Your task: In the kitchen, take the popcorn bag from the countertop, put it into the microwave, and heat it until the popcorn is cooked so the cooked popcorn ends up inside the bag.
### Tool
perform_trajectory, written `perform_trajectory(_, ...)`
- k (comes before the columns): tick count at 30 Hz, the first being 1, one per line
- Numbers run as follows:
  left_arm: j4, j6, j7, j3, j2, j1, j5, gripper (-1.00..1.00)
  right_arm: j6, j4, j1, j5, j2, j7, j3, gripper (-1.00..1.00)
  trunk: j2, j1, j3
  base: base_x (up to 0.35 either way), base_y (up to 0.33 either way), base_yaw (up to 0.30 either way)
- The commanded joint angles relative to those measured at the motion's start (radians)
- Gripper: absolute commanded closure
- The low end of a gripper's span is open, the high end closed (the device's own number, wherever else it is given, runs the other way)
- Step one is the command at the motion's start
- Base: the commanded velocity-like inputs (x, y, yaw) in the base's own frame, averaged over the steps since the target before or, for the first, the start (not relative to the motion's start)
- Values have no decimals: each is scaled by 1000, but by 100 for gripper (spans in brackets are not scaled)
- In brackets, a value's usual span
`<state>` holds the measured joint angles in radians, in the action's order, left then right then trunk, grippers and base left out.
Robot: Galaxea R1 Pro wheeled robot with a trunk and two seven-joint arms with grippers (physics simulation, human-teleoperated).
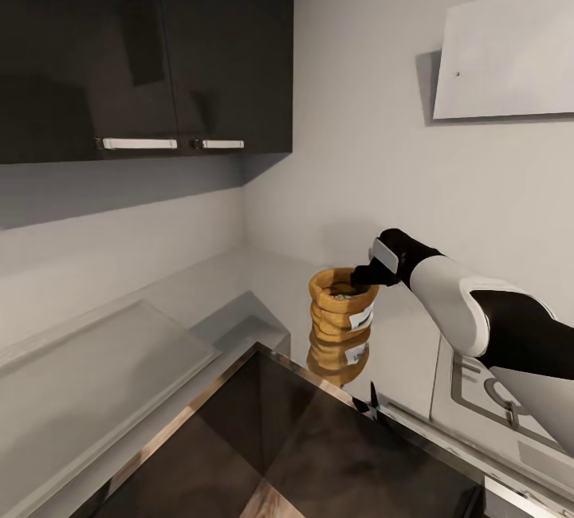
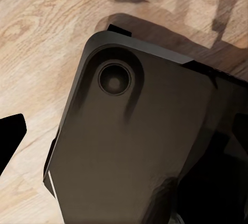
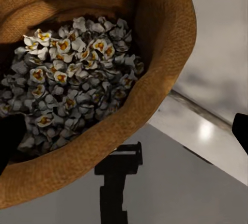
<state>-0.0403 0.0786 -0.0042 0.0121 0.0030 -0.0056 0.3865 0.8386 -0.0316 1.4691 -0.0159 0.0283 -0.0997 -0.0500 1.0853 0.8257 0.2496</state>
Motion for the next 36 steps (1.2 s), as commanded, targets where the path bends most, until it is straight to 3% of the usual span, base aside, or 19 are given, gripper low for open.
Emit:
perform_trajectory(1, 0, 3, 0, 2, 0, -1, 5, -100, 4, -1, 0, -1, 0, -7, -6, -100, 1, 0, 1, 0, 0, 0)
perform_trajectory(36, -1, 6, 1, -2, 1, -2, 4, -100, 5, -1, -3, 9, -5, -8, -18, -100, 1, 0, 1, 11, 0, -30)
